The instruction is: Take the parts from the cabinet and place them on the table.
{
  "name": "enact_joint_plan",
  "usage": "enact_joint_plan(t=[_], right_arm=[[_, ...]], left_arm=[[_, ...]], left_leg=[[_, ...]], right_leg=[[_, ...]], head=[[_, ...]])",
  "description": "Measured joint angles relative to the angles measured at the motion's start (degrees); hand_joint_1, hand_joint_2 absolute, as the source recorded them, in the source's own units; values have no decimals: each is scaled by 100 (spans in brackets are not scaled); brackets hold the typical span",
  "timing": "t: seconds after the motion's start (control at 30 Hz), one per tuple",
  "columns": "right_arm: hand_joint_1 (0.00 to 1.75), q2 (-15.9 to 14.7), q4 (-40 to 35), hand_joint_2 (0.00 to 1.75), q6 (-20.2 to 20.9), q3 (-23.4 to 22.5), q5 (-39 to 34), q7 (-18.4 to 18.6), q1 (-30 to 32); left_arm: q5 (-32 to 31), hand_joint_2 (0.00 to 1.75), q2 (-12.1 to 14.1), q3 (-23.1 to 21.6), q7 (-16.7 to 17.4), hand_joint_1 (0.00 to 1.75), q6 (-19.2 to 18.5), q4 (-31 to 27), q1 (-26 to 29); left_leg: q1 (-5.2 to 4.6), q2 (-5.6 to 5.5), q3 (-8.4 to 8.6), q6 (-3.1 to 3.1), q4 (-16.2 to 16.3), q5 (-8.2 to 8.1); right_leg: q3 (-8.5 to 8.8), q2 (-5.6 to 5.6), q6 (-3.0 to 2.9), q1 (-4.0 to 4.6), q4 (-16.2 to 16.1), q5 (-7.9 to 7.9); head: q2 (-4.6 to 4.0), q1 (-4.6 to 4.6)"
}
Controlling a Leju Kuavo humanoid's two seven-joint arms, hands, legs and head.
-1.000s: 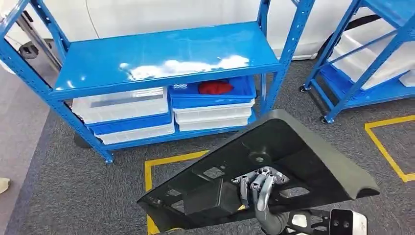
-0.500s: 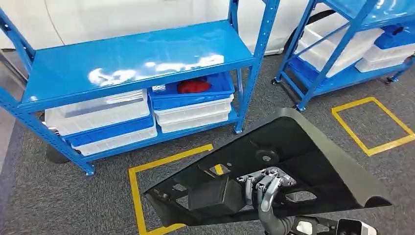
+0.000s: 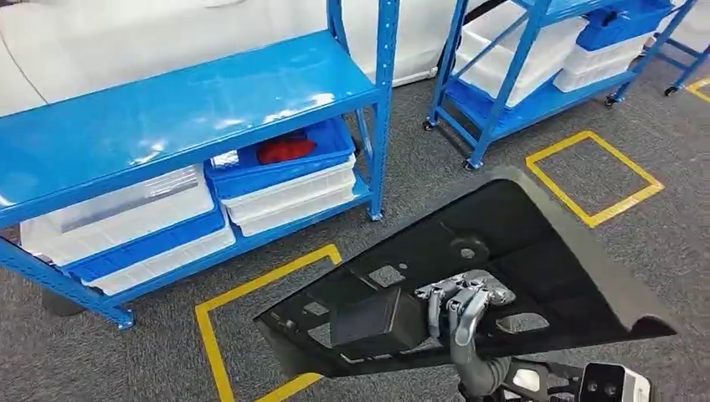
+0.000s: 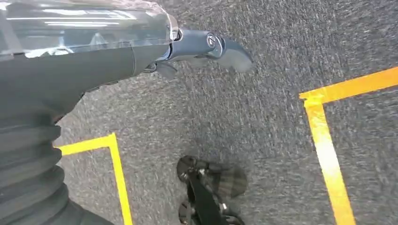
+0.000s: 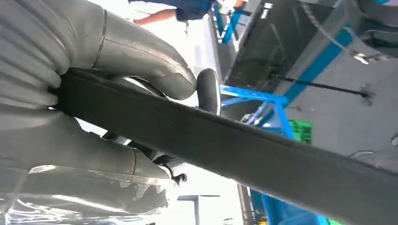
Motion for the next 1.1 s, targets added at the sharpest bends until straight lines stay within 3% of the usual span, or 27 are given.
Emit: enact_joint_plan(t=[0.03, 0.07, 0.1, 0.13, 0.17, 0.2, 0.23, 0.33, 0.37, 0.4, 0.43, 0.47, 0.53, 0.57, 0.6, 0.67, 0.7, 0.73, 0.77, 0.87, 0.9, 0.93, 0.97, 1.03, 1.07, 1.1], right_arm=[[175, -50, 44, 175, 22, 9, -85, 0, -67], [175, -101, 109, 175, 48, 22, -201, 0, -153], [175, -142, 181, 175, 66, 41, -308, 0, -267], [175, -168, 254, 175, 68, 59, -402, 0, -395], [175, -184, 308, 175, 70, 72, -470, 0, -522], [175, -186, 333, 175, 81, 74, -499, 0, -618], [175, -186, 355, 175, 114, 79, -517, 0, -710], [175, -184, 359, 175, 254, 81, -538, 0, -830], [175, -184, 359, 175, 271, 81, -541, 0, -845], [175, -184, 357, 175, 287, 81, -541, 0, -862], [175, -184, 359, 175, 293, 81, -545, 0, -915], [175, -184, 359, 175, 308, 83, -545, 0, -953], [175, -184, 359, 175, 430, 77, -558, 0, -959], [175, -184, 359, 175, 486, 70, -558, 0, -962], [175, -184, 359, 175, 534, 63, -565, 0, -984], [175, -184, 357, 175, 577, 72, -674, 0, -1112], [175, -186, 357, 175, 568, 77, -753, 0, -1199], [175, -193, 357, 175, 500, 88, -875, 0, -1323], [175, -206, 357, 175, 380, 134, -1009, 0, -1465], [175, -363, 365, 175, -215, 384, -1425, 0, -1823], [175, -398, 366, 175, -327, 476, -1476, 0, -1890], [175, -431, 365, 175, -358, 531, -1491, 0, -1951], [175, -440, 363, 175, -371, 593, -1485, 0, -1965], [175, -464, 363, 175, -380, 647, -1400, 0, -1911], [175, -477, 363, 175, -371, 654, -1382, 0, -1881], [175, -488, 363, 175, -323, 654, -1378, 0, -1847]], left_arm=[[11, 175, -7, 0, 2, 0, 35, 0, 15], [26, 175, -13, 0, 2, 0, 72, 0, 28], [26, 175, -15, 0, -4, 0, 98, 0, 35], [24, 175, -15, 0, -20, 0, 116, 0, 33], [24, 175, -13, 0, -41, 0, 121, 0, 27], [24, 175, 0, 0, -63, 0, 120, 0, 29], [20, 175, 4, 0, -74, 0, 103, 0, 22], [18, 175, 37, 0, -105, 0, 86, -4, 21], [18, 175, 41, 0, -109, 0, 85, -4, 13], [18, 175, 46, 0, -116, 0, 79, -4, -3], [18, 175, 55, 0, -125, 0, 79, -4, -2], [20, 175, 61, 0, -124, 0, 79, -4, 11], [26, 175, 63, 2, -159, 0, 83, -7, 41], [31, 175, 68, 2, -183, 0, 83, -7, 42], [44, 175, 70, 2, -201, 0, 77, -7, 38], [81, 175, 74, 4, -214, 0, 42, -7, 16], [94, 175, 81, 7, -218, 0, 24, -7, 4], [121, 175, 100, 18, -218, 0, 9, -7, -3], [145, 175, 105, 31, -214, 0, -2, -7, -14], [193, 175, 144, 59, -184, 0, 20, -20, -52], [195, 175, 162, 63, -177, 0, 29, -24, -66], [188, 175, 175, 66, -173, 0, 31, -24, -62], [182, 175, 188, 66, -159, 0, 40, -28, -45], [144, 175, 216, 66, -133, 0, 57, -33, 5], [142, 175, 223, 66, -129, 0, 57, -33, 23], [138, 175, 231, 66, -127, 0, 57, -35, 31]], left_leg=[[-1, -17, -170, -12, 364, -108], [1, -17, -235, -13, 485, -73], [3, -21, -162, -12, 318, 91], [9, -28, 19, -7, -65, 338], [23, -77, 295, 1, -647, 640], [45, -247, 506, 11, -1116, 812], [35, -418, 560, 27, -1252, 700], [5, -310, 523, 123, -1236, 743], [49, -266, 527, 176, -1282, 778], [64, -175, 535, 228, -1319, 816], [61, -133, 528, 269, -1332, 822], [44, -69, 519, 278, -1332, 826], [20, 62, 505, 286, -1329, 822], [14, 132, 501, 286, -1327, 822], [12, 194, 502, 283, -1327, 820], [12, 311, 521, 264, -1325, 808], [10, 354, 537, 245, -1323, 796], [-26, 406, 545, 218, -1319, 784], [-49, 453, 537, 176, -1303, 774], [-50, 629, 562, 76, -1323, 771], [-6, 498, 539, 27, -1278, 720], [-1, 222, 485, 6, -1108, 578], [5, 68, 315, -5, -726, 337], [5, -16, -115, -29, 202, -70], [5, -17, -250, -34, 466, -107], [5, -18, -260, -30, 452, -6]], right_leg=[[-16, 66, 5, 6, 8, 8], [-27, 130, 10, 7, 22, 14], [-34, 201, 18, 6, 38, 19], [-37, 271, 28, 2, 58, 20], [-37, 344, 45, -3, 84, 14], [-51, 389, 72, -4, 114, 1], [-93, 436, 114, 27, 152, 1], [-167, 566, 231, 2, 130, 69], [-181, 603, 274, 15, 124, 81], [-201, 462, 285, 5, 199, 12], [-320, 224, 306, 26, 425, -166], [-507, 95, 329, 15, 827, -390], [-930, -1, 364, -9, 1714, -751], [-1035, -13, 371, -22, 1930, -768], [-984, -28, 373, -30, 1829, -646], [-515, -112, 347, -29, 958, -188], [-225, -245, 318, -20, 441, 7], [-83, -497, 266, 35, 142, -59], [-118, -400, 190, 63, 137, -15], [-166, -210, 99, 79, 128, 3], [-133, -164, 49, 17, 74, 45], [-135, -120, 26, 17, 62, 57], [-142, -86, -15, 18, 63, 62], [-151, 43, -23, 32, 67, 63], [-152, 107, -23, 37, 73, 63], [-148, 174, -23, 37, 78, 63]], head=[[0, 0], [0, 0], [0, 0], [0, 0], [0, 0], [0, 0], [0, 2], [0, 2], [0, 0], [0, 2], [0, 2], [0, 2], [0, 2], [0, 2], [0, 2], [0, 2], [0, 2], [0, 2], [0, 0], [0, 2], [0, 2], [0, 2], [0, 0], [0, 2], [0, 0], [0, 2]])
